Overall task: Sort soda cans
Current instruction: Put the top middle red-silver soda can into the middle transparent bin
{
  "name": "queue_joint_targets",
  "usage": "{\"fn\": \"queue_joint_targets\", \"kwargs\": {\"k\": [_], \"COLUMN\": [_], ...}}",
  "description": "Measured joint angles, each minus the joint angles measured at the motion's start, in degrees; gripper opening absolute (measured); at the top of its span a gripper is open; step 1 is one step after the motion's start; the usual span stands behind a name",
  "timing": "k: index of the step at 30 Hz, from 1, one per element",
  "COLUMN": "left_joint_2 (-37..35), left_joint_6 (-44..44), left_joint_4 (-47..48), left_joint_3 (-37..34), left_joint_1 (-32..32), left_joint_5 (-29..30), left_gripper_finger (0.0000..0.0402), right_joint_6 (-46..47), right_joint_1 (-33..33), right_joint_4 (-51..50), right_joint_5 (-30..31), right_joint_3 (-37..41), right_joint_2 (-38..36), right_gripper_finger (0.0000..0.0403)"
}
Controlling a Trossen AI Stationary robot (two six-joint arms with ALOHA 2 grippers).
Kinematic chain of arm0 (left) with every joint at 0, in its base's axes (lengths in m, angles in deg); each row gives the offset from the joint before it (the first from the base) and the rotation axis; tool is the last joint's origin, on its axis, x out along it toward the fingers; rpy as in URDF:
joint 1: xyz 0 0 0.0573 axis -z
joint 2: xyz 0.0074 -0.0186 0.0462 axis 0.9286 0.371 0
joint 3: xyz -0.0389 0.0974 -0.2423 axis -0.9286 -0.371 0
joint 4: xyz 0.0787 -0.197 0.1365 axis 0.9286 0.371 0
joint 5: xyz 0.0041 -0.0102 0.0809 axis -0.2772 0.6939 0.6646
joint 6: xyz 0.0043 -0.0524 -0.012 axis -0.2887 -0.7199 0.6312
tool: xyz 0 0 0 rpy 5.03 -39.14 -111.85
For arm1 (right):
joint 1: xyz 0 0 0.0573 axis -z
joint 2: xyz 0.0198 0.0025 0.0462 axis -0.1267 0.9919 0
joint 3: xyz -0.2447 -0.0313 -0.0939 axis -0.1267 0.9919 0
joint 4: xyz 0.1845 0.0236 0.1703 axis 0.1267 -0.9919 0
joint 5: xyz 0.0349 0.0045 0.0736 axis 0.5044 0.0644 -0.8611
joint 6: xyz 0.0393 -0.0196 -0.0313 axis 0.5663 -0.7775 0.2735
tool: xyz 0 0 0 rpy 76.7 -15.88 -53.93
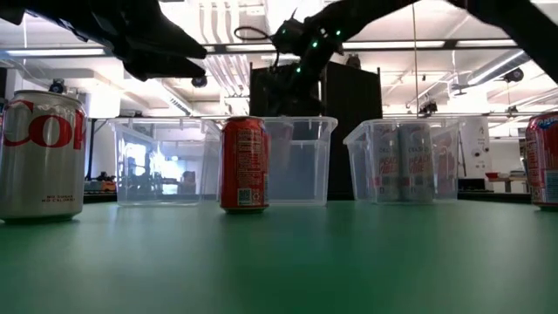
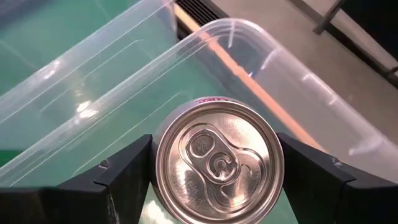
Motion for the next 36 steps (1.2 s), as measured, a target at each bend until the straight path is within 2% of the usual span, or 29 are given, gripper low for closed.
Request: {"fn": "queue_joint_targets", "kwargs": {"k": [5,10,15,24,36], "left_joint_2": [-0.02,-1.16,-3.84,-5.46,-5.42], "left_joint_6": [-0.18,-1.93,-3.19,-4.46,-4.70], "left_joint_4": [1.08,6.58,8.27,10.27,10.26], "left_joint_3": [0.00,0.27,0.28,0.28,0.28], "left_joint_1": [-0.02,-0.01,0.00,0.00,0.00], "left_joint_5": [0.08,0.13,2.15,2.09,1.93], "left_gripper_finger": [0.0311,0.0311,0.0311,0.0311,0.0311], "right_joint_6": [-1.37,-1.78,-1.75,-0.93,-6.52], "right_joint_1": [0.69,0.80,0.99,2.12,1.89], "right_joint_4": [-0.70,-1.83,-2.14,-1.65,-1.06], "right_joint_5": [0.00,-0.08,0.41,0.46,0.40], "right_joint_3": [-4.45,-6.56,-5.53,-5.21,-3.80], "right_joint_2": [5.55,8.59,9.08,8.88,8.90], "right_gripper_finger": [0.0290,0.0290,0.0290,0.0292,0.0294]}}
